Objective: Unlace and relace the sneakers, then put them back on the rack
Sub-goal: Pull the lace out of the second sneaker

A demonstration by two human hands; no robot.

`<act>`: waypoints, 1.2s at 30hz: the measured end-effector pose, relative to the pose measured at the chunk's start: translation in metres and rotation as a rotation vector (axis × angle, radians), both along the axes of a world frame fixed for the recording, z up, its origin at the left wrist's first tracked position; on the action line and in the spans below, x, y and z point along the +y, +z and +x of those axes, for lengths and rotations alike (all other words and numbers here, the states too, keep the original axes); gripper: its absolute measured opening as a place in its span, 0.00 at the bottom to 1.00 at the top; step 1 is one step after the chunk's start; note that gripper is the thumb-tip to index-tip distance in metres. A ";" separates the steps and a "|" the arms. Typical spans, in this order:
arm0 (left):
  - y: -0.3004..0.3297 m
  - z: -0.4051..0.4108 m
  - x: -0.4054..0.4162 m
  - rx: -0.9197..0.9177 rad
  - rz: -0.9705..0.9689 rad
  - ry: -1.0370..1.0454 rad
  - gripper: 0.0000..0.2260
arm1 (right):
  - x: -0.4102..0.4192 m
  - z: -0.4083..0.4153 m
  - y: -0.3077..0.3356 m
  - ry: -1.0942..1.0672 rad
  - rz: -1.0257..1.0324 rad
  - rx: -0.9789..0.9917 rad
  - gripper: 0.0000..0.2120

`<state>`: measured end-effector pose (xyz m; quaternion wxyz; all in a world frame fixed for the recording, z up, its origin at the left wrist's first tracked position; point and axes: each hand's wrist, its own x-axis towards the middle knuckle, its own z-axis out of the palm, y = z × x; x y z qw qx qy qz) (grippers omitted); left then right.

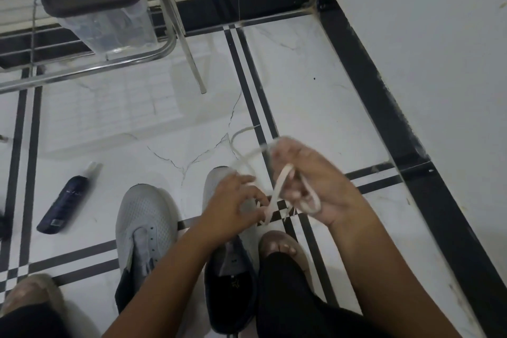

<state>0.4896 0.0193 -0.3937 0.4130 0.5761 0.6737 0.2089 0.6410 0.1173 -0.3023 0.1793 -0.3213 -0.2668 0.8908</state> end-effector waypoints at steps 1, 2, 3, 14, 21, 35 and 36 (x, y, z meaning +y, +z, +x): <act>0.008 0.004 0.002 -0.089 -0.037 0.007 0.05 | 0.011 0.006 -0.003 -0.289 -0.088 0.008 0.05; 0.018 0.009 0.005 -0.226 -0.108 0.039 0.03 | 0.024 0.014 -0.009 -0.555 -0.136 -0.001 0.06; 0.030 0.012 0.005 -0.384 -0.191 0.075 0.06 | 0.035 0.024 -0.018 -0.762 -0.142 -0.029 0.06; 0.048 0.031 0.017 -0.444 -0.060 0.248 0.36 | 0.012 0.027 -0.017 -0.266 0.045 -0.203 0.08; 0.062 0.040 0.024 -0.474 -0.039 0.051 0.09 | 0.024 0.031 0.025 -0.220 0.042 -0.010 0.07; 0.095 -0.010 0.054 -1.370 -0.016 1.071 0.10 | -0.034 0.004 -0.055 0.196 -0.064 -0.140 0.12; 0.090 -0.020 0.051 -1.339 -0.056 1.155 0.11 | -0.032 0.010 -0.048 0.273 0.003 -0.150 0.14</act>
